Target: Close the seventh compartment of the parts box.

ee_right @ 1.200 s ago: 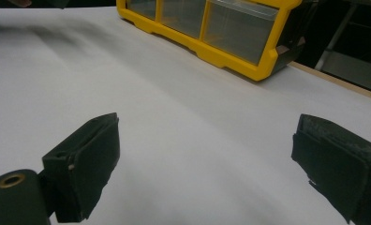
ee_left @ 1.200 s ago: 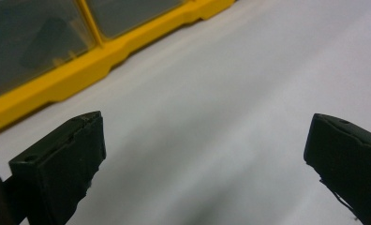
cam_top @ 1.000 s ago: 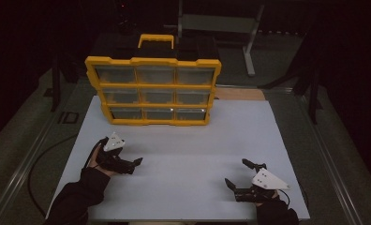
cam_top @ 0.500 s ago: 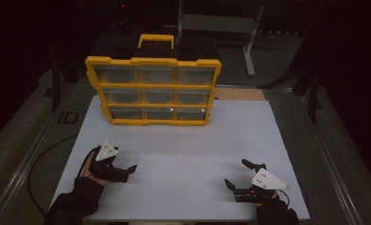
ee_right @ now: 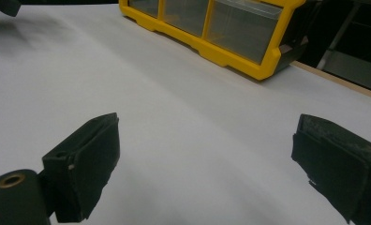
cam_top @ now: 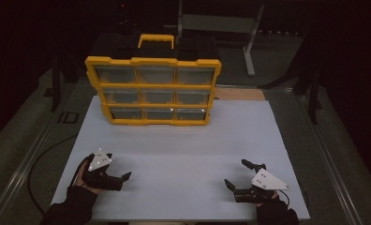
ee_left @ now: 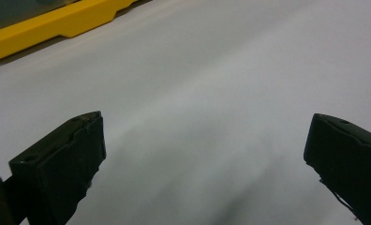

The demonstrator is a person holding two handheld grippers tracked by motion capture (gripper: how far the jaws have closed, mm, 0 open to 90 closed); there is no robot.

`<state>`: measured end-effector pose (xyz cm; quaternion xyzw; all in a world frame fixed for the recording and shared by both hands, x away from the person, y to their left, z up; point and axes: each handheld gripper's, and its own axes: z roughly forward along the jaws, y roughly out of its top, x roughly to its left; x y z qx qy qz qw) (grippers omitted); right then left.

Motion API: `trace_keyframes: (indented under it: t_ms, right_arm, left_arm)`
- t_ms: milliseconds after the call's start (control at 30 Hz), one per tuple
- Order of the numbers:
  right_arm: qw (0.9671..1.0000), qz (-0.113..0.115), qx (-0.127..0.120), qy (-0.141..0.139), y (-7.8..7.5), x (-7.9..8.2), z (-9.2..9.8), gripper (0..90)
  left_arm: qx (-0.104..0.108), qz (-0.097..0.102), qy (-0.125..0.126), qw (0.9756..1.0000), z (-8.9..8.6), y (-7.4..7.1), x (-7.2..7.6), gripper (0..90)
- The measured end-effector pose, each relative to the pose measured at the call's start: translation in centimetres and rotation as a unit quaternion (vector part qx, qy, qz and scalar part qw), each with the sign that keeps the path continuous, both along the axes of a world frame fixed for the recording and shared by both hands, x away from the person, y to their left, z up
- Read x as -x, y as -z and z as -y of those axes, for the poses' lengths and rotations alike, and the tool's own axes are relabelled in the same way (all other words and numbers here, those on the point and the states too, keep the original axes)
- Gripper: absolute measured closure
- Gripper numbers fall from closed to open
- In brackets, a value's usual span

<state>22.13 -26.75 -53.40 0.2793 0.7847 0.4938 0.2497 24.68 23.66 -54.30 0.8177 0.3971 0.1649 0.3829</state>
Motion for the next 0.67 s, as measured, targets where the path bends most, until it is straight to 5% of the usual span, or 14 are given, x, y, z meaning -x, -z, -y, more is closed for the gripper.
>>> trace_keyframes:
  t_ms: [667]
  right_arm:
    - [1.0000, -0.002, 0.002, -0.001, 0.12, -0.05, 0.00, 8.0]
  left_arm:
    - [0.004, 0.007, 0.005, 1.0000, 0.11, 0.87, -0.02, 0.0]
